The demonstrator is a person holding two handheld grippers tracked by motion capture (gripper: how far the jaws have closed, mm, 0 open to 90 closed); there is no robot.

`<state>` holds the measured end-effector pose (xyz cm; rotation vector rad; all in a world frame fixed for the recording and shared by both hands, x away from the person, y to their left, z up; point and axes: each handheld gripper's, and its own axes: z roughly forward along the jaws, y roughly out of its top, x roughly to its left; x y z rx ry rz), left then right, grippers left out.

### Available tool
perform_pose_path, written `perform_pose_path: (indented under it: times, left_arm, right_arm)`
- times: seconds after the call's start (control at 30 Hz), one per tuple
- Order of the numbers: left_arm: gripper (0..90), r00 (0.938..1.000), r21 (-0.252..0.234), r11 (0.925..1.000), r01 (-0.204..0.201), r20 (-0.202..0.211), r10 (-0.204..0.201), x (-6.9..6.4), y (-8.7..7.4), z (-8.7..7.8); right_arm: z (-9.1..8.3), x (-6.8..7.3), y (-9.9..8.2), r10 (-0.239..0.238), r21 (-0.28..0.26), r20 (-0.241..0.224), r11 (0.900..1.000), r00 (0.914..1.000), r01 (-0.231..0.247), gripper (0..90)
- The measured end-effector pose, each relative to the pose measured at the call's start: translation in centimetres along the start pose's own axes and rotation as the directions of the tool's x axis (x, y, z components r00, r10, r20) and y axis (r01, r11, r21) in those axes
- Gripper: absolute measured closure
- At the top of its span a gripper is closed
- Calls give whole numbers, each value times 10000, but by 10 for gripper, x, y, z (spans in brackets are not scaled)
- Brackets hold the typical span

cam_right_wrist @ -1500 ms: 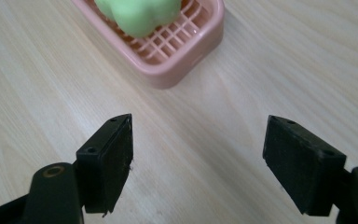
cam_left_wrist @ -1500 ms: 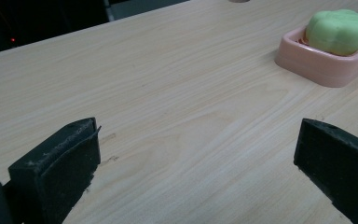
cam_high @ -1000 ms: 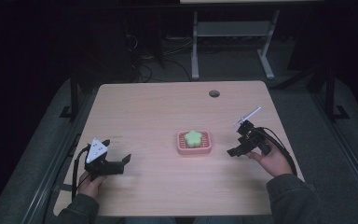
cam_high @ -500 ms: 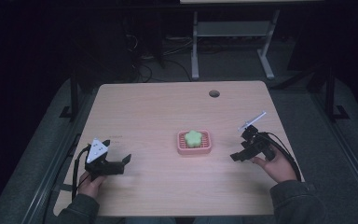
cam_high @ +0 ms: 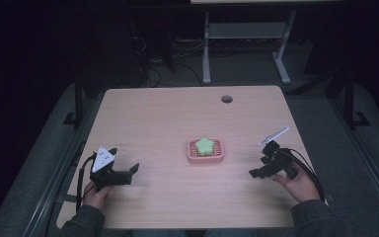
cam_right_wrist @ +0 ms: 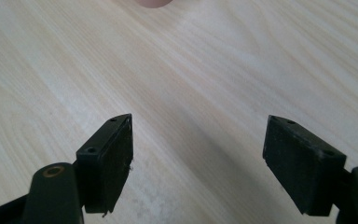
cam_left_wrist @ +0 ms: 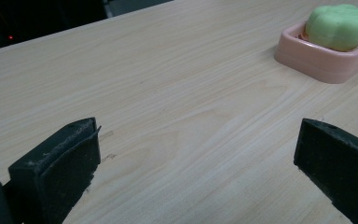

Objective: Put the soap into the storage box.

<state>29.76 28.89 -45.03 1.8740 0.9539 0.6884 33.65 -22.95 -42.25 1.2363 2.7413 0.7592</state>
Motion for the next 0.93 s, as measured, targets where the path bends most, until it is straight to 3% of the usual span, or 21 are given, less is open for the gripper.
perform_pose_path:
  times: [0.63, 0.93]
  left_arm:
    - [0, 9998, 118, 9999, -51, 172, 49, 0, 0, 1]
    - [0, 9999, 49, 9999, -130, 54, 130, 1, 0, 1]
  right_arm:
    - [-6, 15, -43, 350, -824, 309, 9961, 9989, -323, 241]
    - [-9, 33, -67, 385, -1753, 1161, 9844, 9925, -177, 232]
